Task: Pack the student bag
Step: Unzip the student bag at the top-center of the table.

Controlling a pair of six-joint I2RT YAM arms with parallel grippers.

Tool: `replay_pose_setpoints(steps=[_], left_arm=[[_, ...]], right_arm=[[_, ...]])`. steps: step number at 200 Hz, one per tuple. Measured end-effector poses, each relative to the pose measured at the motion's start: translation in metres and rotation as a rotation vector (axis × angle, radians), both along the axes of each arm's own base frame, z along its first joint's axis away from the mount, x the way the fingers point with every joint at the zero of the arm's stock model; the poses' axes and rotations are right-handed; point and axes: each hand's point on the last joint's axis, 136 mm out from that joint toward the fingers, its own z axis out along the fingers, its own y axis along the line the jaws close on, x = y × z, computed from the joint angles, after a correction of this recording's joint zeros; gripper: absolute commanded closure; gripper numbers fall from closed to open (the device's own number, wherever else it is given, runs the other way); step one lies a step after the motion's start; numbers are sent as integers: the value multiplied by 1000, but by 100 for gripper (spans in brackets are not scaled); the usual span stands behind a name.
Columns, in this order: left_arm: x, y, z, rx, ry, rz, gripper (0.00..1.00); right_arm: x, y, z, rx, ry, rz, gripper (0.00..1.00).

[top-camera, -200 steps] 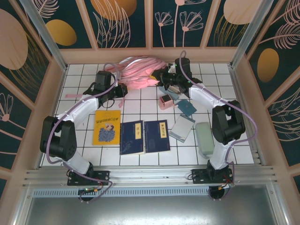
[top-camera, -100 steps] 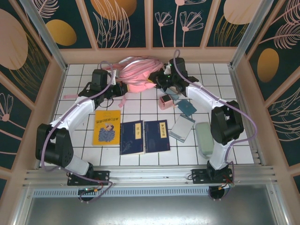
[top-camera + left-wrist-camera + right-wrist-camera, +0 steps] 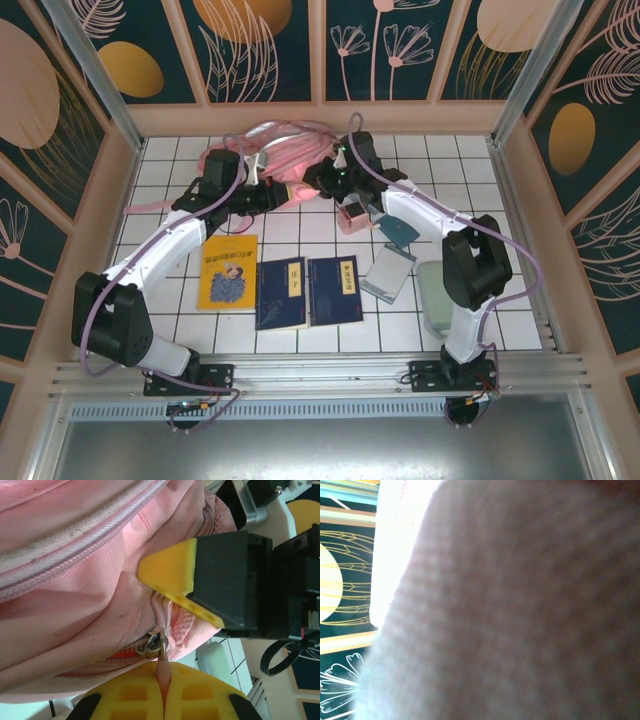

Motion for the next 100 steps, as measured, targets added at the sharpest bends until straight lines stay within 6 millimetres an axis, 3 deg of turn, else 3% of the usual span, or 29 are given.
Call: replay_pose_setpoints(steps=[43,61,84,100], left_arm=[[-1,-2,0,-79,126,62,99],[-1,-3,-2,-109,177,81,68],[-7,-19,17,-162,154,21,43],[-12,-24,35,-181,118,0,34]], right_arm=[[-5,9,-4,-12,-21,-4,100],[-7,12,-8,-20,-29,-9,100],[-15,19,-20,-33,-31,-1,100],[-23,20,-31,-45,-15,6,100]])
